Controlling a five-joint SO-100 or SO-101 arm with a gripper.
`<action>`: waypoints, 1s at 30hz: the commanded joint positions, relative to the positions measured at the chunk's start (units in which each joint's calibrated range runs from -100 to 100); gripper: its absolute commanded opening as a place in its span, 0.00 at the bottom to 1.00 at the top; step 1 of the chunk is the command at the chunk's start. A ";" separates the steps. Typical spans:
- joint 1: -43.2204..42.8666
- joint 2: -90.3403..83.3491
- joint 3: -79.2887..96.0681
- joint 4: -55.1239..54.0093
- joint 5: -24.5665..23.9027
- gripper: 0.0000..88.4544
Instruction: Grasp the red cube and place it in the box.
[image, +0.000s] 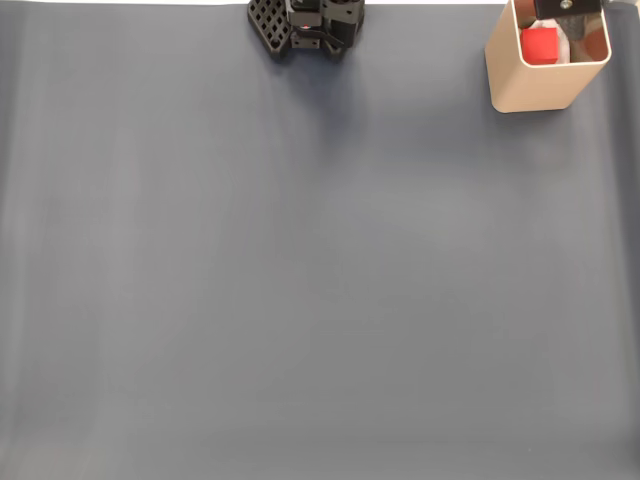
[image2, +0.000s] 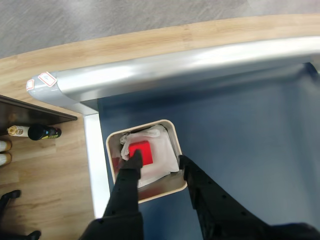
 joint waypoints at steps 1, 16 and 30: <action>2.02 -2.32 -0.78 -1.20 0.54 0.01; 16.93 -3.19 -0.78 -4.23 0.88 0.00; 38.31 -5.79 0.22 -4.23 0.83 0.00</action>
